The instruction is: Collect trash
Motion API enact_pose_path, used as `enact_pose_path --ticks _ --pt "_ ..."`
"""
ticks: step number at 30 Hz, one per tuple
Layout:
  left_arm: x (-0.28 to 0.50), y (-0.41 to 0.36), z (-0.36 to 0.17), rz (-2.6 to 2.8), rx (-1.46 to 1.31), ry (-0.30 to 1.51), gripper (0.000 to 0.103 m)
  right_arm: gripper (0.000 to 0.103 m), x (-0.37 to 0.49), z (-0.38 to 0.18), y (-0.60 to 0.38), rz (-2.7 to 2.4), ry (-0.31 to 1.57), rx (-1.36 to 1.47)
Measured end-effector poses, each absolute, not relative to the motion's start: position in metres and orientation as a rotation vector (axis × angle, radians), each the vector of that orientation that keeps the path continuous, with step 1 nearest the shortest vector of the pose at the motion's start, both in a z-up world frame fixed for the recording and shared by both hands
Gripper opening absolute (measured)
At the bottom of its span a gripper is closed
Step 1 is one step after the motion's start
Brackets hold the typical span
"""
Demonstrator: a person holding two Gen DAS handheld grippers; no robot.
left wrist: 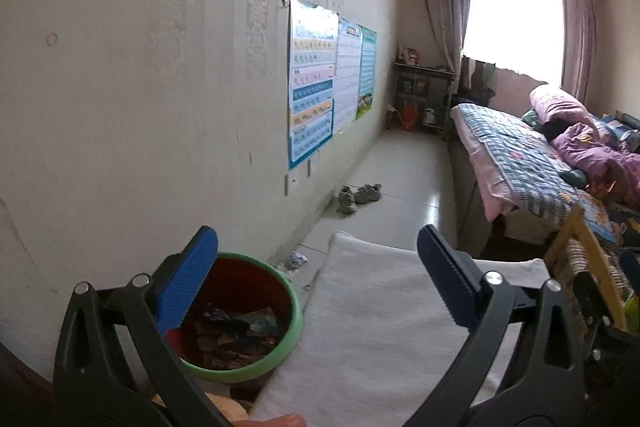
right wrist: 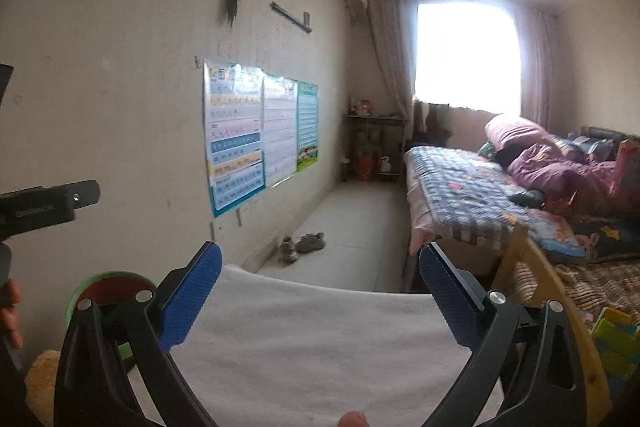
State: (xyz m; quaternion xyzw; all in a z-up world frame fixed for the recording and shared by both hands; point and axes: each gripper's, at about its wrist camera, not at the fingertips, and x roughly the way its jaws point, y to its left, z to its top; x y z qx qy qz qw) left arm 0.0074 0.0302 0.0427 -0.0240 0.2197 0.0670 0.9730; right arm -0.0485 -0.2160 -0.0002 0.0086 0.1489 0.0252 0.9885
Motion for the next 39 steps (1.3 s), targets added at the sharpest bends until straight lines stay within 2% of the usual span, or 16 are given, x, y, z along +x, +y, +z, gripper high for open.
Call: enact_pose_path --ticks 33,39 --pt "0.012 0.038 0.034 0.143 -0.070 0.494 0.098 0.096 -0.036 -0.023 -0.202 0.071 0.384 0.011" --pt "0.018 0.046 0.016 0.144 -0.082 0.546 0.098 0.096 -0.017 -0.053 -0.212 0.070 0.511 0.055"
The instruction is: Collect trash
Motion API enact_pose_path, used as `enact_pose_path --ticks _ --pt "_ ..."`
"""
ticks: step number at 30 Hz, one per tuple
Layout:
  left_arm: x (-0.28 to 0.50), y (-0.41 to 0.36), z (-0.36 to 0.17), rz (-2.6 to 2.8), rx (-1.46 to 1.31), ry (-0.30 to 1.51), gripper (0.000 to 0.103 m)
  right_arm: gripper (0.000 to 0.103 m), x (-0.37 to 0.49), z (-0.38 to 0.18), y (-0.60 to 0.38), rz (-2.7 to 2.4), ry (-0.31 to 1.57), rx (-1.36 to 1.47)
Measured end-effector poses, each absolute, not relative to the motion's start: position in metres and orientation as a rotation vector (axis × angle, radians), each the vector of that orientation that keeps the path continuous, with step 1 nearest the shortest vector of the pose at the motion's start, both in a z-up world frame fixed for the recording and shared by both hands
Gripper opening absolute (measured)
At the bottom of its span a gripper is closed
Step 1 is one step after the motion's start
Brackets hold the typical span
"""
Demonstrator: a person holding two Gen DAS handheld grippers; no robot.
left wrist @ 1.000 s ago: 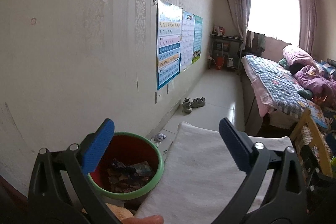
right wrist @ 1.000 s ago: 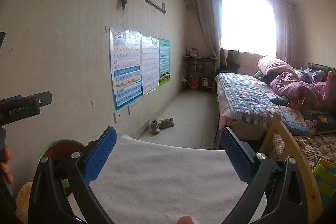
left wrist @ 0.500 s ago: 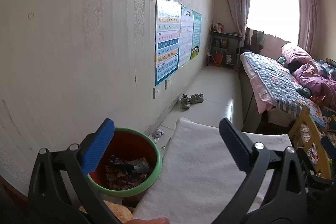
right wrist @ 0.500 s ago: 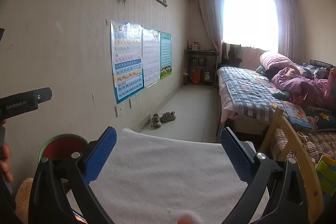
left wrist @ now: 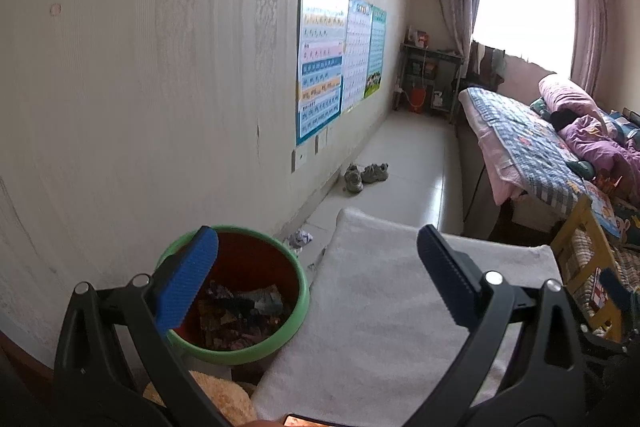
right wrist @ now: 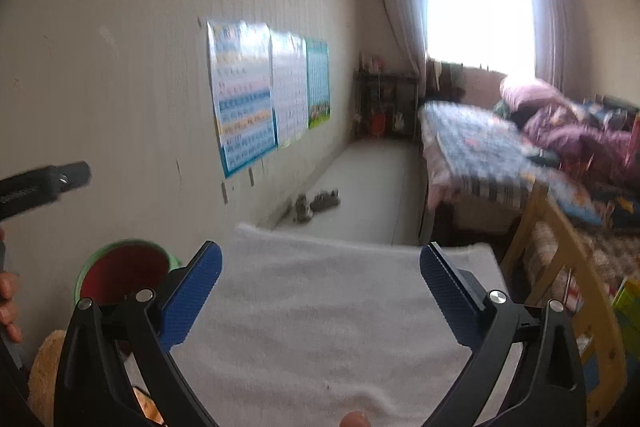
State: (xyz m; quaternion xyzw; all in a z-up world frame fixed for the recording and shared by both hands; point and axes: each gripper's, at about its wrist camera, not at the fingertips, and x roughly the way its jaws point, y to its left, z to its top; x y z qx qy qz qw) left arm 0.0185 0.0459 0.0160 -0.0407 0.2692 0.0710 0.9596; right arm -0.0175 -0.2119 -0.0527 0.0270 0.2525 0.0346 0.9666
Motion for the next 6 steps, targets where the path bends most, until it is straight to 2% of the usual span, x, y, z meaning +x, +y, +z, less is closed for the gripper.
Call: enact_pose_path --ticks 6 --pt "0.019 0.091 -0.052 0.135 -0.141 0.722 0.098 0.096 0.022 -0.147 -0.259 -0.079 0.795 0.064"
